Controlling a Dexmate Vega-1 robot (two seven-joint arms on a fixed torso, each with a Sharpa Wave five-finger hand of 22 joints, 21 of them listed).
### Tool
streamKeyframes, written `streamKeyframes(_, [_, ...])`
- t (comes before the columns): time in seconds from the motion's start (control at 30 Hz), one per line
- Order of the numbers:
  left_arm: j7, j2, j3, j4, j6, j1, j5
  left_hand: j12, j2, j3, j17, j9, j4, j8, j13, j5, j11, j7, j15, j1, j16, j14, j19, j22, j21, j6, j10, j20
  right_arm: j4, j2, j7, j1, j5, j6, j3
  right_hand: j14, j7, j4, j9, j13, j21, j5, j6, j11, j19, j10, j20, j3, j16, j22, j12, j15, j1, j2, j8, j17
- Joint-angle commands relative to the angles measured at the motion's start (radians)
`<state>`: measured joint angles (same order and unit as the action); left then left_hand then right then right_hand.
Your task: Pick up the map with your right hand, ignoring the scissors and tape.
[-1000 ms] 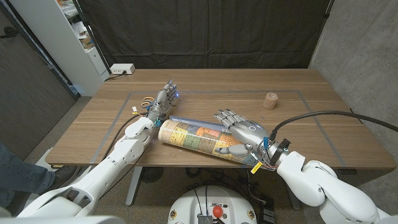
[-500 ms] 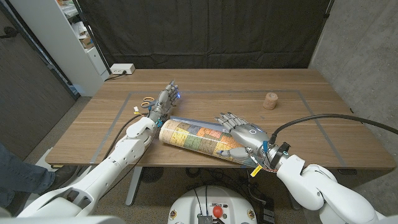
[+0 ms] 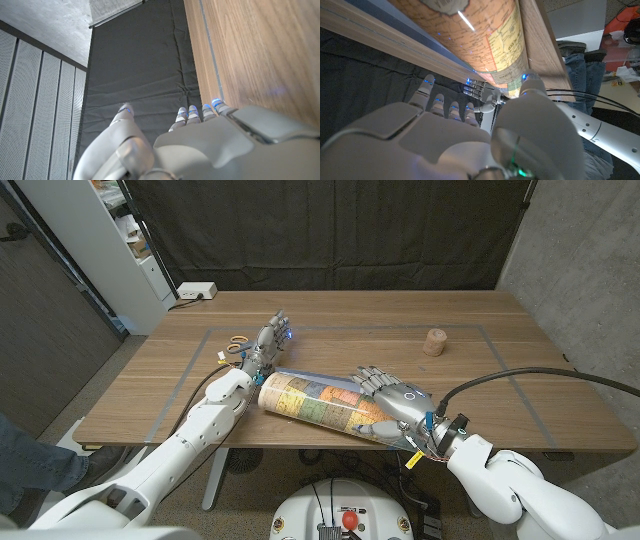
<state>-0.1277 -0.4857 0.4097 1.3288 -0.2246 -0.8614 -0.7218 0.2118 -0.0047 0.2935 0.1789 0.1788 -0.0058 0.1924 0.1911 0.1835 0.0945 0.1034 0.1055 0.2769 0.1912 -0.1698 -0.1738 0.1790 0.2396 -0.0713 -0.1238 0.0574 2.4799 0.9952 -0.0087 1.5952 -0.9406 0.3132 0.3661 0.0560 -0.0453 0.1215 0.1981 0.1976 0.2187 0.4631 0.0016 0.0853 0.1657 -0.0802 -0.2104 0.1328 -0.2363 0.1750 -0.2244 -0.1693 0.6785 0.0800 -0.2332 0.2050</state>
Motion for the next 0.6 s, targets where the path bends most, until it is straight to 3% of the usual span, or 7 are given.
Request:
streamKeyframes(0.03, [0.009, -0.007, -0.001, 0.014, -0.001, -0.020, 0.001, 0.000, 0.007, 0.003, 0.006, 0.003, -0.005, -0.002, 0.003, 0.000, -0.003, 0.002, 0.007, 0.000, -0.001, -0.006, -0.079, 0.003, -0.005, 0.004, 0.001, 0.008, -0.009, 0.021, -0.023, 0.001, 0.033, -0.009, -0.015, -0.027, -0.004, 0.006, 0.003, 0.002, 0.008, 0.011, 0.017, 0.000, 0.028, 0.022, -0.002, 0.001, -0.010, 0.004, -0.009, 0.002, 0.012, 0.001, -0.005, -0.002])
streamKeyframes(0.6, [0.027, -0.060, -0.033, 0.061, 0.002, -0.060, -0.003, -0.001, 0.008, 0.002, 0.006, 0.003, -0.008, -0.002, 0.003, 0.000, 0.000, 0.004, 0.008, -0.001, -0.001, -0.007, -0.079, 0.003, -0.010, 0.003, -0.001, 0.008, -0.025, 0.004, 0.019, -0.064, 0.018, 0.007, 0.038, -0.040, -0.001, 0.006, 0.003, 0.003, 0.014, 0.013, 0.011, -0.004, 0.063, 0.042, -0.003, -0.002, -0.011, 0.004, -0.011, 0.005, 0.018, 0.002, 0.003, -0.002])
